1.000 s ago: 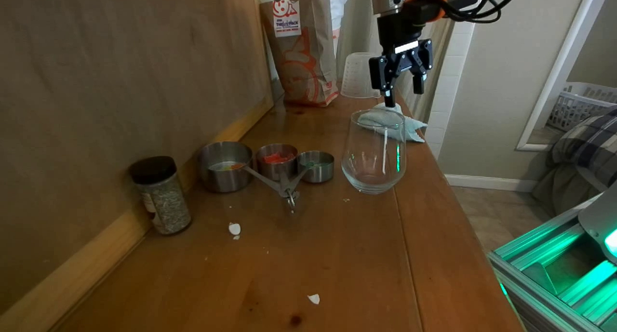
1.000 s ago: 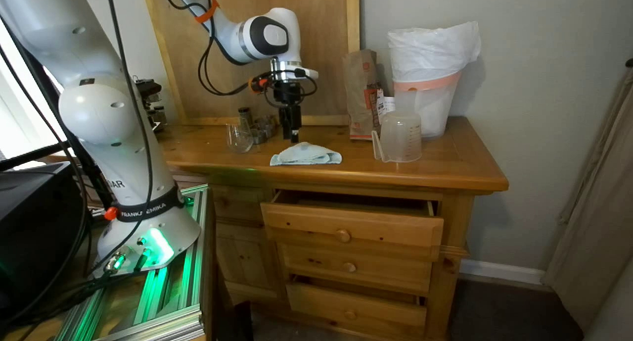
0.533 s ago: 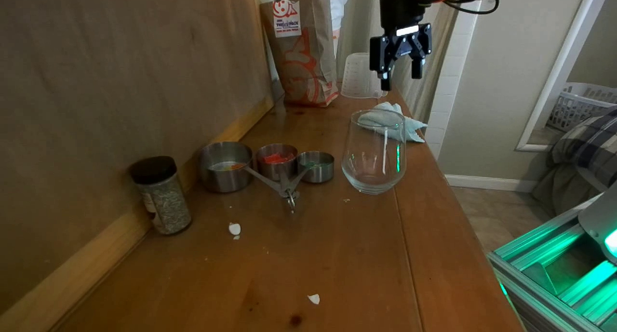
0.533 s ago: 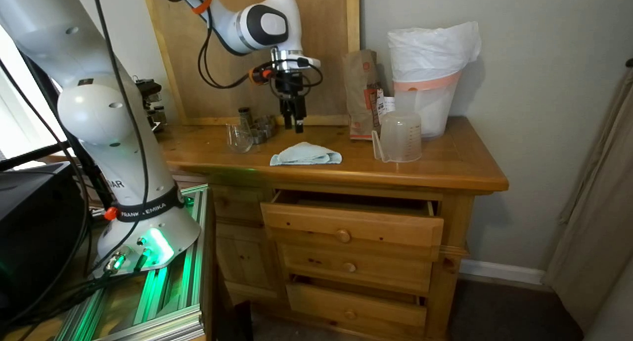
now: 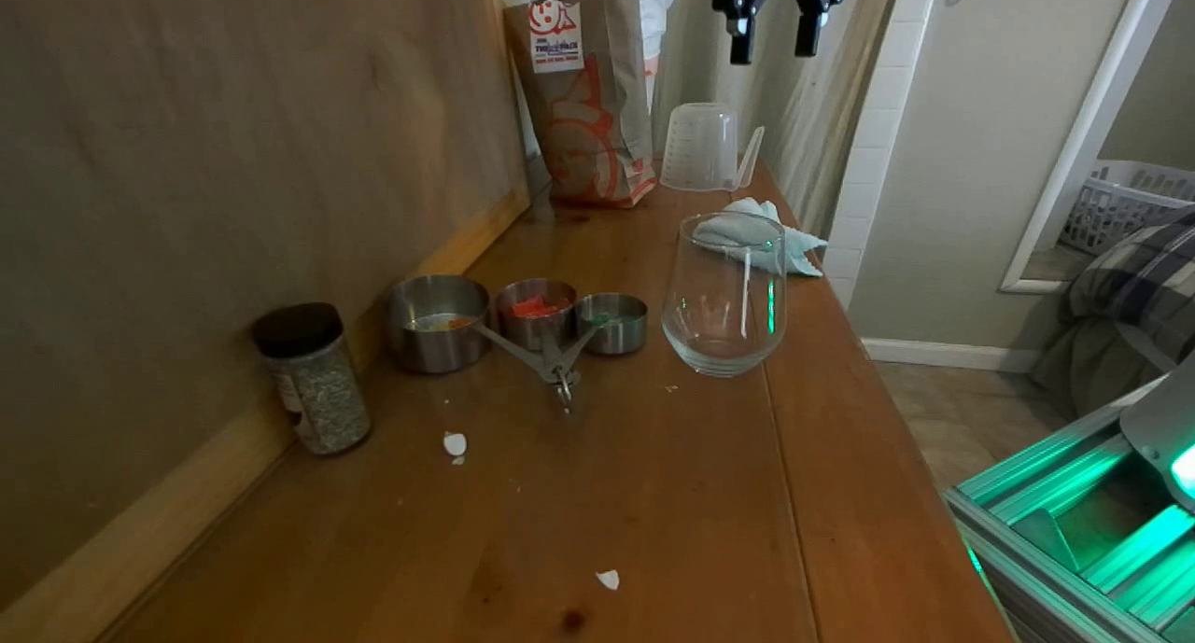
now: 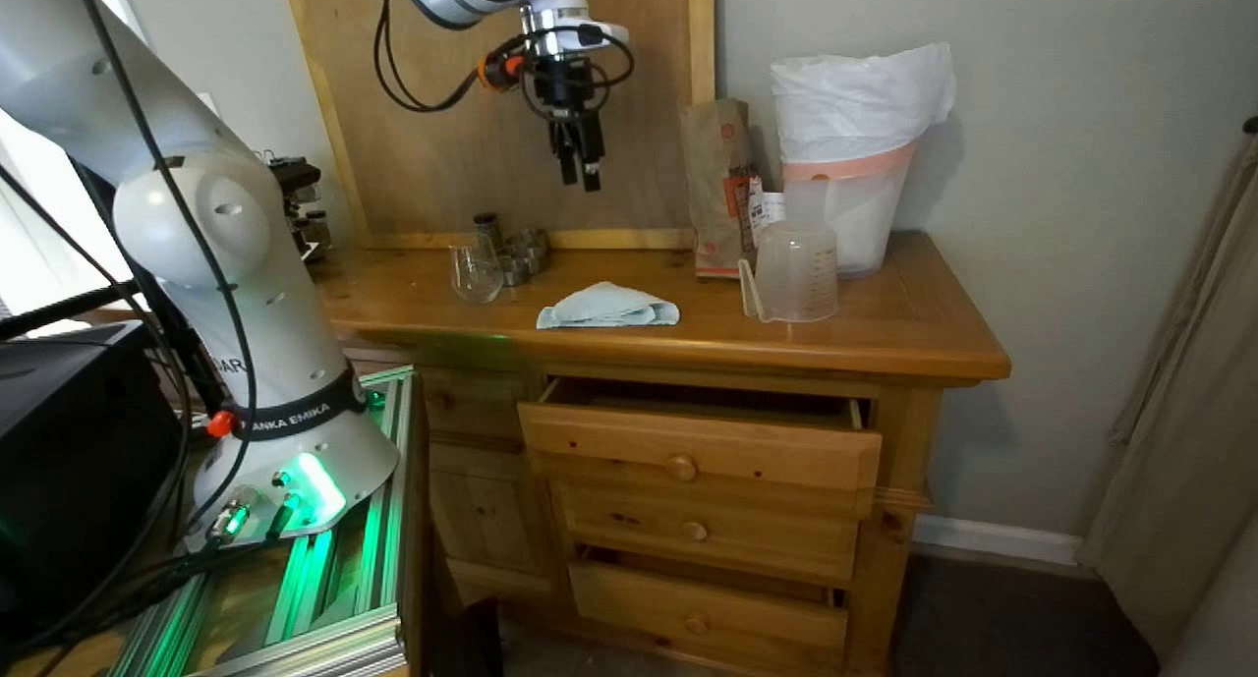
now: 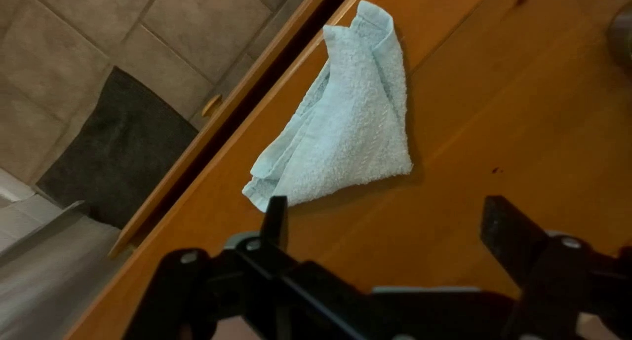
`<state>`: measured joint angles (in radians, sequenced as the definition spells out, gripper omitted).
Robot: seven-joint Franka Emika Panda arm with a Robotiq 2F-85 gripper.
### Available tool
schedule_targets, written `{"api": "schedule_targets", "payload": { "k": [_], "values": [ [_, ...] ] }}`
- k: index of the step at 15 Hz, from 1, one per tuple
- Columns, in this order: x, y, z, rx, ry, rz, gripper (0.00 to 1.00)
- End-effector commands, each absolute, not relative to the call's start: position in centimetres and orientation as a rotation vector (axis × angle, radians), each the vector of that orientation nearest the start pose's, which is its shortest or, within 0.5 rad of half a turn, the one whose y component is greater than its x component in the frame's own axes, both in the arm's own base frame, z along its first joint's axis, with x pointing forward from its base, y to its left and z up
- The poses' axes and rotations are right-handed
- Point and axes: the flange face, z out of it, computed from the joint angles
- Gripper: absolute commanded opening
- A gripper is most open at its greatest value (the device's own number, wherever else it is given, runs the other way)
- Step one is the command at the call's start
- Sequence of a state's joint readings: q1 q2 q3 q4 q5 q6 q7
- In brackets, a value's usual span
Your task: Pick up the gummy bear on the table and place it in the center of the white cloth, fold the white cloth diagonally in half, fold it diagonally again into a quarter
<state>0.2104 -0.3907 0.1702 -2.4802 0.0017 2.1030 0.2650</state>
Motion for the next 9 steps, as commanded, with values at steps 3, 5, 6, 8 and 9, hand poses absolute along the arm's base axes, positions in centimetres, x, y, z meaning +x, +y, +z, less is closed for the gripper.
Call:
{"api": "schedule_targets", "payload": {
  "k": [3, 5, 6, 8, 9],
  "values": [
    [38.6, 15.8, 46.1, -3.189, -0.164, -0.107, 1.00],
    [38.4, 15.9, 47.3, -3.187, -0.165, -0.133, 1.00],
    [38.3, 15.9, 47.4, -3.187, -0.165, -0.134, 1.00],
    [38.3, 15.9, 47.4, -3.187, -0.165, -0.134, 1.00],
    [38.3, 15.9, 47.4, -3.187, -0.165, -0.134, 1.00]
  ]
}}
